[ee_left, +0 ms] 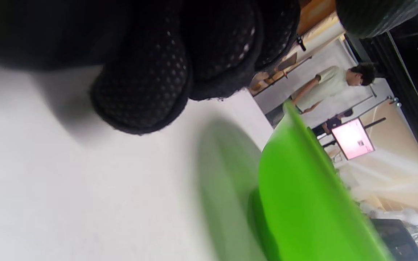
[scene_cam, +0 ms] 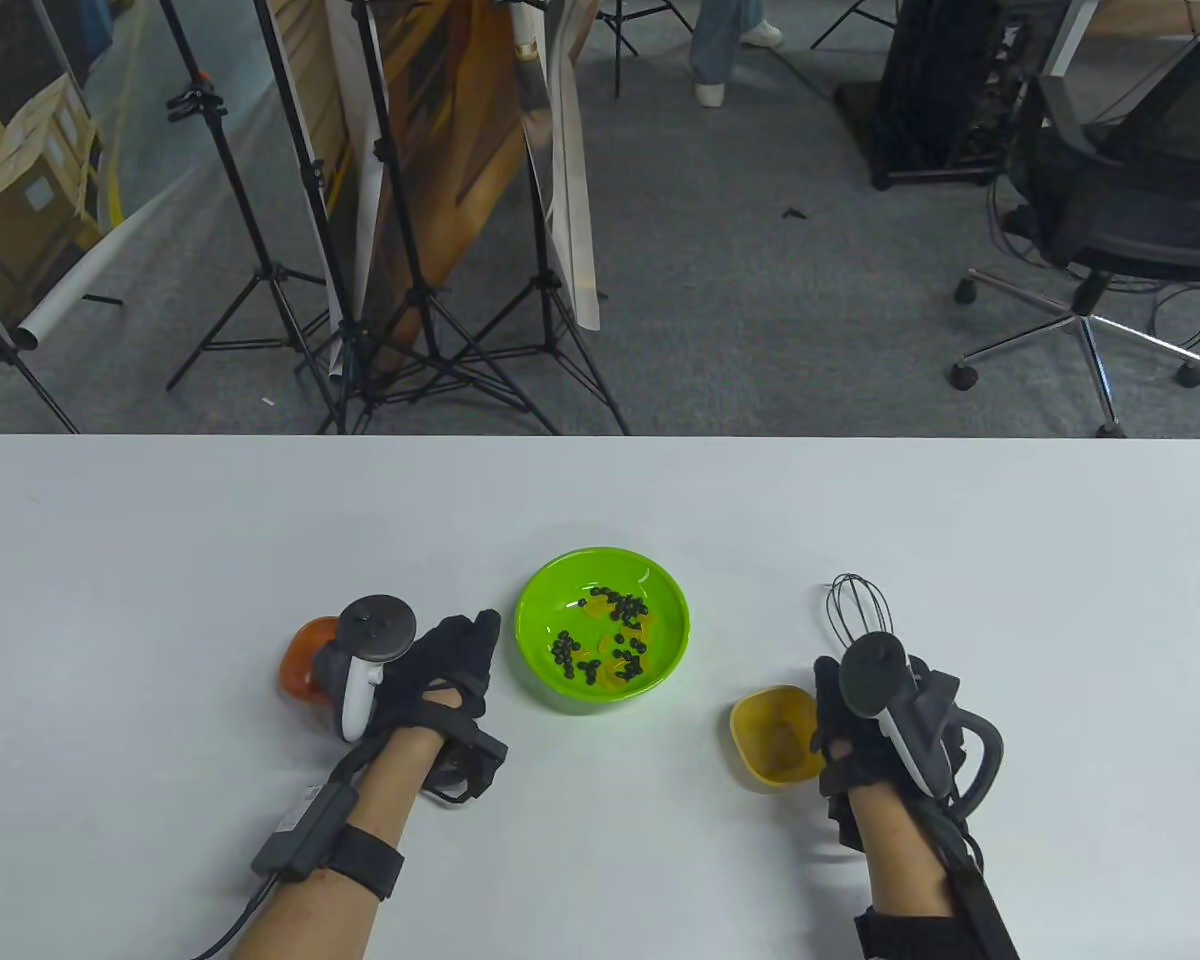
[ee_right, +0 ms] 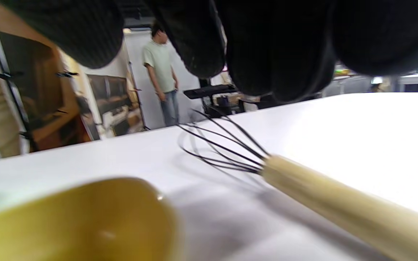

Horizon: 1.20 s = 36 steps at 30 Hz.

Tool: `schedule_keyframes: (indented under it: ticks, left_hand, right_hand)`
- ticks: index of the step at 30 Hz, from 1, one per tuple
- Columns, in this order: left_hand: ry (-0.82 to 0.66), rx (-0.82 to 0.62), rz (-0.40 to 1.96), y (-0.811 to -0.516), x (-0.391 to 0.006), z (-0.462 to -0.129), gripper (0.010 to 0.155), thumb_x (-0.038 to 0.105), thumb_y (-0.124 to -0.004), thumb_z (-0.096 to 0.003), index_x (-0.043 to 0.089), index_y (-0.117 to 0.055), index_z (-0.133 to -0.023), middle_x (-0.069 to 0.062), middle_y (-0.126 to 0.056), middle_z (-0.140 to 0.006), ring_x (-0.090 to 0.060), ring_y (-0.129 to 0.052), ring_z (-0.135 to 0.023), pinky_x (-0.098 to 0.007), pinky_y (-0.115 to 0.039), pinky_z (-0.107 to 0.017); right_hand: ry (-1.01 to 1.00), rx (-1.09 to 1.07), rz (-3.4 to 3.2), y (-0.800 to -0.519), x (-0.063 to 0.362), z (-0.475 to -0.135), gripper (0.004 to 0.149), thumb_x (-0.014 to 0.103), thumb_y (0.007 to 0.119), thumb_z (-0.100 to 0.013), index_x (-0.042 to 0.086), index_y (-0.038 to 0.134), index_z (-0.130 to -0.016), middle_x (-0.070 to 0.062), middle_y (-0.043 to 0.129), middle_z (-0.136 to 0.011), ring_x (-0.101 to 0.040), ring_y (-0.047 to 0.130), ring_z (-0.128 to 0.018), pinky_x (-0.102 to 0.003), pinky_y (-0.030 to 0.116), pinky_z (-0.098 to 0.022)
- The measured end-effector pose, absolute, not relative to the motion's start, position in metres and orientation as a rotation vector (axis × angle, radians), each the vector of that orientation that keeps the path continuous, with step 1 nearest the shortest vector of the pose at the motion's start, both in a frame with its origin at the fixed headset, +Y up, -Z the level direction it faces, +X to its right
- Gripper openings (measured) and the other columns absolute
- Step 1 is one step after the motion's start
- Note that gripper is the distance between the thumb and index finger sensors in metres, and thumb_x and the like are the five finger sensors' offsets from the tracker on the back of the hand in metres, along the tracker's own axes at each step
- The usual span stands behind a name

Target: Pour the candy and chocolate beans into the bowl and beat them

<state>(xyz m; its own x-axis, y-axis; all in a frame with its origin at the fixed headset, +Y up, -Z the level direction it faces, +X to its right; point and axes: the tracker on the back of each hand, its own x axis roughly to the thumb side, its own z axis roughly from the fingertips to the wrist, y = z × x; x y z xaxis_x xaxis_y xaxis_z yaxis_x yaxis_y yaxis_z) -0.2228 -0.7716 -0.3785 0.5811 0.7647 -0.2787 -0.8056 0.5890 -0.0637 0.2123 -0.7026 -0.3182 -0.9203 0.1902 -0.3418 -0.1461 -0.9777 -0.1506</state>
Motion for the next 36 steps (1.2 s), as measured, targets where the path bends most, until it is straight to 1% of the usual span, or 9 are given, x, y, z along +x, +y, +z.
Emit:
schedule_keyframes:
  ticks: [6, 8, 10, 11, 14, 18, 21, 27, 36]
  left_hand:
    - [0.200, 0.011, 0.760, -0.719, -0.225, -0.347, 0.064, 0.067, -0.067, -0.0416, 0.019, -0.079, -0.081, -0.003, -0.099, -0.062, -0.033, -0.104, -0.050, -0.037, -0.092, -0.024]
    - [0.141, 0.080, 0.651, -0.700, -0.219, -0.330, 0.067, 0.069, -0.067, -0.0417, 0.020, -0.075, -0.086, -0.004, -0.096, -0.072, -0.036, -0.101, -0.061, -0.041, -0.091, -0.034]
    - [0.050, 0.136, 0.591, -0.686, -0.210, -0.317, 0.073, 0.070, -0.065, -0.0411, 0.018, -0.071, -0.093, -0.009, -0.092, -0.086, -0.042, -0.095, -0.076, -0.051, -0.087, -0.048]
    - [-0.008, 0.148, 0.566, -0.679, -0.205, -0.311, 0.078, 0.070, -0.065, -0.0407, 0.017, -0.067, -0.098, -0.012, -0.086, -0.094, -0.046, -0.087, -0.086, -0.059, -0.080, -0.056]
    - [-0.047, 0.148, 0.464, -0.667, -0.197, -0.296, 0.086, 0.072, -0.061, -0.0408, 0.018, -0.054, -0.107, -0.013, -0.068, -0.112, -0.050, -0.068, -0.103, -0.068, -0.066, -0.068]
    - [-0.084, 0.138, 0.385, -0.667, -0.190, -0.291, 0.088, 0.072, -0.063, -0.0402, 0.024, -0.048, -0.112, -0.012, -0.047, -0.122, -0.052, -0.046, -0.112, -0.081, -0.051, -0.069]
    - [-0.079, 0.076, 0.341, -0.669, -0.190, -0.292, 0.087, 0.073, -0.060, -0.0411, 0.029, -0.041, -0.114, -0.010, -0.036, -0.125, -0.052, -0.035, -0.115, -0.084, -0.042, -0.068]
    - [-0.089, 0.031, 0.330, -0.678, -0.185, -0.295, 0.086, 0.073, -0.060, -0.0413, 0.031, -0.040, -0.114, -0.012, -0.033, -0.124, -0.055, -0.030, -0.113, -0.088, -0.036, -0.063]
    - [-0.114, 0.020, 0.299, -0.681, -0.174, -0.292, 0.086, 0.073, -0.061, -0.0412, 0.031, -0.043, -0.114, -0.013, -0.037, -0.124, -0.055, -0.032, -0.113, -0.088, -0.034, -0.060]
  right_hand:
    - [-0.295, -0.250, 2.879, -0.654, 0.155, -0.307, 0.071, 0.058, 0.073, -0.049, 0.011, 0.068, -0.102, -0.028, 0.073, -0.096, -0.052, 0.082, -0.078, -0.077, 0.073, -0.043]
    - [-0.343, -0.124, 2.845, -0.639, 0.133, -0.297, 0.072, 0.058, 0.073, -0.050, 0.012, 0.066, -0.104, -0.029, 0.069, -0.099, -0.054, 0.078, -0.084, -0.082, 0.068, -0.046]
    - [-0.380, -0.020, 2.828, -0.629, 0.116, -0.288, 0.072, 0.058, 0.073, -0.050, 0.013, 0.064, -0.106, -0.029, 0.065, -0.103, -0.055, 0.073, -0.090, -0.085, 0.062, -0.049]
    - [-0.394, 0.046, 2.825, -0.626, 0.106, -0.283, 0.073, 0.059, 0.073, -0.050, 0.014, 0.062, -0.107, -0.029, 0.063, -0.106, -0.057, 0.069, -0.094, -0.086, 0.059, -0.050]
    - [-0.378, 0.188, 2.814, -0.625, 0.087, -0.276, 0.076, 0.060, 0.071, -0.050, 0.020, 0.052, -0.112, -0.030, 0.053, -0.112, -0.061, 0.055, -0.101, -0.086, 0.057, -0.053]
    - [-0.328, 0.232, 2.855, -0.640, 0.077, -0.277, 0.078, 0.061, 0.070, -0.050, 0.024, 0.044, -0.114, -0.028, 0.046, -0.115, -0.061, 0.048, -0.103, -0.087, 0.055, -0.053]
    - [-0.221, 0.224, 2.874, -0.656, 0.078, -0.285, 0.080, 0.062, 0.069, -0.050, 0.024, 0.038, -0.114, -0.028, 0.040, -0.115, -0.061, 0.043, -0.104, -0.088, 0.051, -0.053]
    - [-0.144, 0.208, 2.878, -0.672, 0.082, -0.295, 0.080, 0.062, 0.069, -0.050, 0.025, 0.037, -0.114, -0.028, 0.037, -0.116, -0.062, 0.039, -0.103, -0.089, 0.048, -0.053]
    - [-0.139, 0.202, 2.895, -0.675, 0.081, -0.293, 0.080, 0.061, 0.069, -0.050, 0.025, 0.037, -0.114, -0.027, 0.035, -0.116, -0.061, 0.036, -0.104, -0.090, 0.043, -0.052]
